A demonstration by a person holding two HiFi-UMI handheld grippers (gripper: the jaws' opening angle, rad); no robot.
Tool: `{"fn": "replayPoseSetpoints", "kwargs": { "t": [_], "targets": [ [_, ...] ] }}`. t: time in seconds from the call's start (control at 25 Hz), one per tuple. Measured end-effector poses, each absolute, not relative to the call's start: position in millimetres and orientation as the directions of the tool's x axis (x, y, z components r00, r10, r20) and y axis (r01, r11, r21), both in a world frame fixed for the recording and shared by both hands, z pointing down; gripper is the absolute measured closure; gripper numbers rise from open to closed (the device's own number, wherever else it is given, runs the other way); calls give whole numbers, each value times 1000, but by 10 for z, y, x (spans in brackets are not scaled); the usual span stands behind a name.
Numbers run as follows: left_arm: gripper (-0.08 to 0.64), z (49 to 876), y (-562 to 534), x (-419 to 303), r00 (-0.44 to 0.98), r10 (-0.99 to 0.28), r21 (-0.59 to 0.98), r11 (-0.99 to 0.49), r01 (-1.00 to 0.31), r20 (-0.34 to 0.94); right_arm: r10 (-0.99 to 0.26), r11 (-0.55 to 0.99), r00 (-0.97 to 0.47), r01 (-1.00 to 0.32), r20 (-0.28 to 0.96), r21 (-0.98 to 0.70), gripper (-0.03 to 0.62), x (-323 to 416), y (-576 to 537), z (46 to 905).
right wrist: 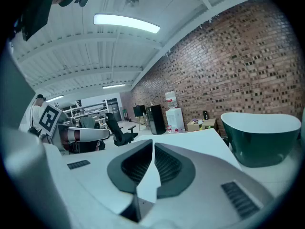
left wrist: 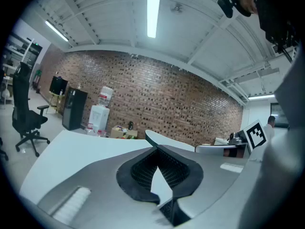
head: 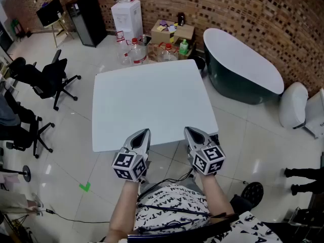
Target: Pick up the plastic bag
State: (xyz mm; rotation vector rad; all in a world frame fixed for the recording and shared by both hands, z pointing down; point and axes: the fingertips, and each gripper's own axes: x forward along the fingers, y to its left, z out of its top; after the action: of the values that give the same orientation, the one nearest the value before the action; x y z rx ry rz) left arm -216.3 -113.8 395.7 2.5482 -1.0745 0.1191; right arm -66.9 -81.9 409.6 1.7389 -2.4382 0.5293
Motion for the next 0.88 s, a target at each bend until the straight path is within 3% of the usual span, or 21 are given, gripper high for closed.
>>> {"fn": "replayPoseSetpoints", "kwargs": {
  "t": [0.24, 0.56, 0.64, 0.72, 0.8, 0.88],
  "targets": [
    [559, 4123, -1069, -1694, 765, -593, 304, -702, -644, 253, -912, 238, -301, -941, 278, -239, 566, -378, -801, 4225],
    [559, 4504, -683, -430, 885, -334, 323, -840, -435, 325, -940, -3, -89, -963, 329, -268, 552, 551, -429, 4641],
    [560, 4623, -572, -53, 901, -272, 332, -861, -385, 338, -931, -69, -39, -957, 362, -281, 499, 883, -286, 4840],
    [560, 4774, -458, 344, 910, -215, 344, -875, -341, 355, -915, -135, 5, -945, 402, -296, 491, 1249, -133, 5081],
    [560, 4965, -311, 722, 912, -158, 366, -880, -304, 378, -892, -209, 43, -922, 450, -326, 395, 1613, 63, 5378],
    [560, 5177, -137, 1053, 911, -99, 392, -880, -268, 400, -862, -292, 77, -883, 501, -367, 346, 1944, 302, 5733]
  ]
}}
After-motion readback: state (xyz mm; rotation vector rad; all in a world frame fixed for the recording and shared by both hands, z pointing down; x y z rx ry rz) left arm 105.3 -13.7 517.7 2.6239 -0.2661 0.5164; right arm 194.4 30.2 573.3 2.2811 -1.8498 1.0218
